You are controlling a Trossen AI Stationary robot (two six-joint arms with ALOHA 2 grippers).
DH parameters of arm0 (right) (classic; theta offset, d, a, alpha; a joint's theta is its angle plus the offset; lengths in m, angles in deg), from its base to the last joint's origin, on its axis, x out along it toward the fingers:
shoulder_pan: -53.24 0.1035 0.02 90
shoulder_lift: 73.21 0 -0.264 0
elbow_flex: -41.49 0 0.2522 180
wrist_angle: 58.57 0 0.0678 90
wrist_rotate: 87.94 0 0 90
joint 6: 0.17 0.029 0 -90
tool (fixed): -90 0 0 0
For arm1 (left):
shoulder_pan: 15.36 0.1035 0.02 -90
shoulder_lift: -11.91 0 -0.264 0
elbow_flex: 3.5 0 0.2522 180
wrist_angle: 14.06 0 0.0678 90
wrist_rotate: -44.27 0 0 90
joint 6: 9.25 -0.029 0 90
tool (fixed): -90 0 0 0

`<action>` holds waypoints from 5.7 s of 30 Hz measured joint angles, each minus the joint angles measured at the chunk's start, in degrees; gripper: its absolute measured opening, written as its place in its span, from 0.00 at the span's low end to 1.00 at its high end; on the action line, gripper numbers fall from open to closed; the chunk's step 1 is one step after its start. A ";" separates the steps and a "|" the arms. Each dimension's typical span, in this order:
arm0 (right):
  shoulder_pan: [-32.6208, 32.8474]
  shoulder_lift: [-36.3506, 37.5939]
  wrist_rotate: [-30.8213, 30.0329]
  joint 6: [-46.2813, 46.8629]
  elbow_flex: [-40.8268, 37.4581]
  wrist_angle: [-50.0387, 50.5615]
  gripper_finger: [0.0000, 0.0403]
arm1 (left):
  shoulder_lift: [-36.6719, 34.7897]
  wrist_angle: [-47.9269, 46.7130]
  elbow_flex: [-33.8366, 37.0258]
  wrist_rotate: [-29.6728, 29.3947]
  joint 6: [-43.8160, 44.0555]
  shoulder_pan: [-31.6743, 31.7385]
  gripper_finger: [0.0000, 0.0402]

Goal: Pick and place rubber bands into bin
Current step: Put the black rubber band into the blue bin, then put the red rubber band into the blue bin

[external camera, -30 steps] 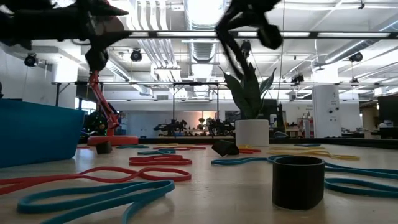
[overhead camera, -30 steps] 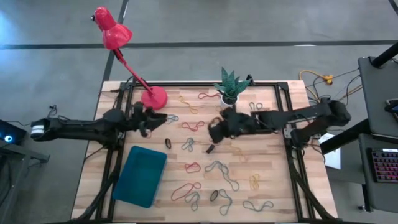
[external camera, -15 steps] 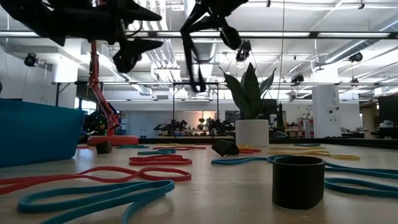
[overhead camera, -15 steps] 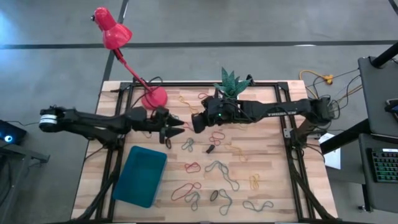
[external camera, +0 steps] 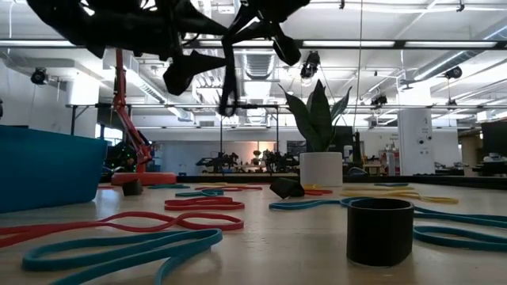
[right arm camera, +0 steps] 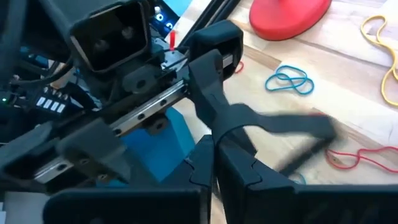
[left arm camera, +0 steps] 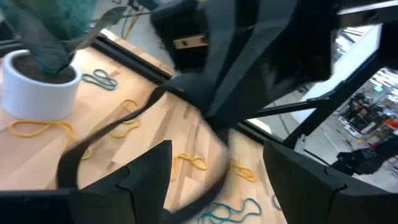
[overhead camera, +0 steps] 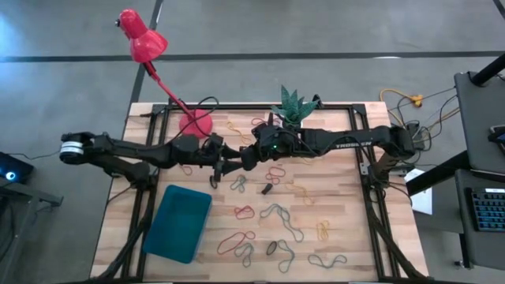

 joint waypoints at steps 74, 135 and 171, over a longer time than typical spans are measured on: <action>1.25 0.93 9.43 -4.58 2.27 15.75 0.46 | -26.04 -73.57 -0.03 15.34 32.18 -32.56 0.00; 27.96 24.37 -4.15 25.28 -38.89 24.79 0.52 | -19.48 -74.74 -9.57 -20.92 13.45 -31.56 0.53; 16.50 22.88 -3.15 11.48 -37.40 24.22 0.52 | 16.26 -85.00 -10.96 -5.25 -19.74 30.40 0.48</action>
